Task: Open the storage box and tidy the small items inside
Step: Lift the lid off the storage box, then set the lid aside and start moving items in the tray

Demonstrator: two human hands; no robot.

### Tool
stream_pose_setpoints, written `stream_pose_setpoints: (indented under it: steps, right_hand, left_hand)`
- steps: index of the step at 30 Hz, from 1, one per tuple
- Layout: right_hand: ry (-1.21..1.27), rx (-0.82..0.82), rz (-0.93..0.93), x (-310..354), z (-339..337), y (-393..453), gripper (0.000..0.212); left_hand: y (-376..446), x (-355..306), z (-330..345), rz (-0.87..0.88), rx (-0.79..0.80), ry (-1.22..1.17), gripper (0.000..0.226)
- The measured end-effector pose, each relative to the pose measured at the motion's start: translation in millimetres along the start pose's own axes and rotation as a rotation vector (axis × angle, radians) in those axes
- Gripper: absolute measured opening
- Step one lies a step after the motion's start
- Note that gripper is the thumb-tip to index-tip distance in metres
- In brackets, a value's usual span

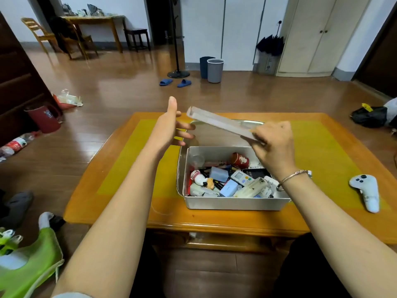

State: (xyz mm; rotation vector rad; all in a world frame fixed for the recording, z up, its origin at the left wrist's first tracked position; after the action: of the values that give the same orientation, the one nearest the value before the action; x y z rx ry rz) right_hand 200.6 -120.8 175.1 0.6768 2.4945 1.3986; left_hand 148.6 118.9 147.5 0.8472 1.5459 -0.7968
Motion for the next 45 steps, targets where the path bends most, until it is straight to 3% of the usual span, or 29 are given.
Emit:
stream_pose_setpoints:
  steps: [2, 5, 6, 8, 10, 12, 14, 16, 19, 25, 29, 32, 37, 45]
  right_hand:
    - [-0.032, 0.044, -0.043, 4, 9, -5, 0.023]
    - [-0.045, 0.089, -0.086, 9, 19, -14, 0.022]
    - [-0.040, 0.113, -0.102, 10, 22, -16, 0.019]
    - [0.017, 0.229, -0.038, 7, 34, -22, 0.023]
    - [0.126, 0.399, 0.179, -3, 52, -34, 0.050]
    - [0.282, 0.477, 0.481, -15, 68, -52, 0.066]
    - [0.481, 0.505, 0.802, -23, 86, -71, 0.066]
    - [0.632, 0.549, 0.946, -19, 106, -80, 0.051]
    - [0.606, 0.519, 0.945, -9, 125, -81, 0.025]
    - [0.370, 0.488, 0.798, 30, 152, -81, 0.025]
    - [0.281, 0.596, 0.651, 53, 174, -80, 0.032]
    - [0.180, 0.666, 0.617, 49, 185, -89, 0.042]
    - [-0.141, 0.791, 0.568, 21, 193, -120, 0.038]
    - [-0.174, 0.797, 0.630, 14, 198, -132, 0.036]
  left_hand:
    - [-5, 4, 1, -0.020, 0.043, 0.002, 0.053]
    - [-3, 19, 6, -0.047, 0.095, -0.022, 0.011]
    - [-1, 25, 6, -0.076, 0.090, -0.059, 0.010]
    - [0, 40, 2, -0.117, 0.055, -0.094, 0.033]
    - [0, 54, -7, -0.099, 0.021, -0.063, 0.050]
    - [0, 63, -16, -0.039, 0.017, -0.029, 0.053]
    - [0, 72, -26, -0.013, 0.014, -0.044, 0.055]
    - [0, 82, -35, -0.023, 0.008, -0.078, 0.054]
    - [-1, 98, -46, -0.044, -0.008, -0.054, 0.045]
    - [9, 144, -90, -0.231, -0.334, 0.459, 0.034]
    - [11, 165, -124, -0.205, -0.505, 0.570, 0.028]
    - [13, 176, -150, -0.200, -0.564, 0.660, 0.026]
    - [17, 194, -189, -0.246, -0.629, 0.771, 0.026]
    - [22, 230, -210, -0.288, -0.640, 0.869, 0.028]
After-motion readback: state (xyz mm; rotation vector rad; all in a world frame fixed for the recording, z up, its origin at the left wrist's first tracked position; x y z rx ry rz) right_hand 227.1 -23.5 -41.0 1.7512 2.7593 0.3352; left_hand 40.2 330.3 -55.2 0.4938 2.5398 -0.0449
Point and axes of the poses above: each hand's wrist, its own y-axis towards the middle knuckle, its own z-axis out of the palm, x = y × z, the point moved 8 cm from there along y, towards the middle knuckle
